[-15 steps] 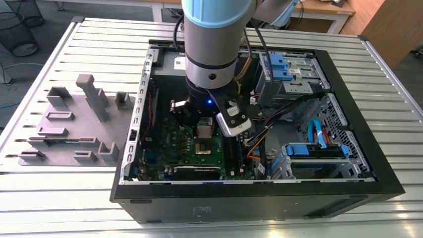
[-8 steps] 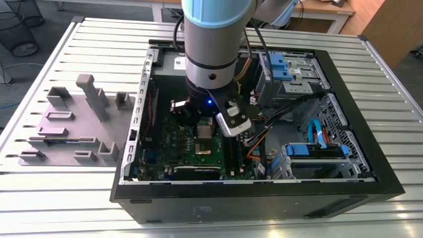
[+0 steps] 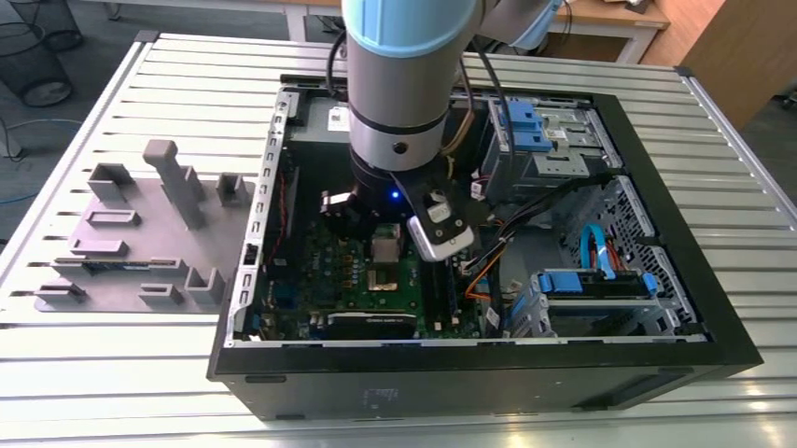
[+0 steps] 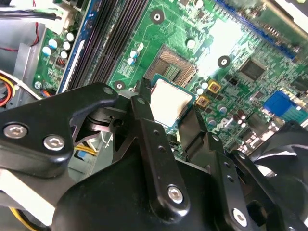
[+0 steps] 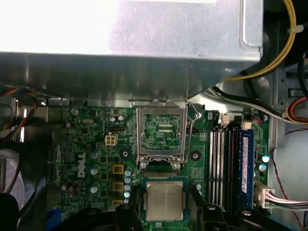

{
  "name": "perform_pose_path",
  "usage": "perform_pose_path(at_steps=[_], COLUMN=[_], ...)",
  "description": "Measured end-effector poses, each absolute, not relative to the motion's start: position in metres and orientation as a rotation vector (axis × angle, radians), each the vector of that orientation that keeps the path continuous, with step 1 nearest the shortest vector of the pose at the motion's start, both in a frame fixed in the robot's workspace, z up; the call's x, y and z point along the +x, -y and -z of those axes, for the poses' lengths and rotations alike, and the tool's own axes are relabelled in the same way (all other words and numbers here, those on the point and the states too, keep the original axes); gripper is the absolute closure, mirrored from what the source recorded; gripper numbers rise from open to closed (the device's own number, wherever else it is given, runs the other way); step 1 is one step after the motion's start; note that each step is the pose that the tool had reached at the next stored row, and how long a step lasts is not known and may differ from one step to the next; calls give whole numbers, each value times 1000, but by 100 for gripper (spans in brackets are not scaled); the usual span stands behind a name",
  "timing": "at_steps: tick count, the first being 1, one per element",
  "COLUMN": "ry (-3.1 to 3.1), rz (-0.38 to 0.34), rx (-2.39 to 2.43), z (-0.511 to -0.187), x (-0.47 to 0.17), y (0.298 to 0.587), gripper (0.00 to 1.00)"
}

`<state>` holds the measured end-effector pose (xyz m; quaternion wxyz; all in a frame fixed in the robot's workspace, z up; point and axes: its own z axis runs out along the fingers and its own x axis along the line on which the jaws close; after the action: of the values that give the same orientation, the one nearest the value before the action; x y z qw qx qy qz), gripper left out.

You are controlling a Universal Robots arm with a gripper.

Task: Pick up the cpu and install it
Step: 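Place the cpu into insertion slot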

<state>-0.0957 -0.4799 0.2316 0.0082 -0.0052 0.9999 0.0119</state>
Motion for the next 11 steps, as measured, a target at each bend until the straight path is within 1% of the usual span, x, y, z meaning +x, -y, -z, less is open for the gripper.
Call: perform_pose_path(at_steps=[11], ry=[-3125], rz=[-33], rx=[-16], z=[-219], x=[-96], y=[489], gripper=[53])
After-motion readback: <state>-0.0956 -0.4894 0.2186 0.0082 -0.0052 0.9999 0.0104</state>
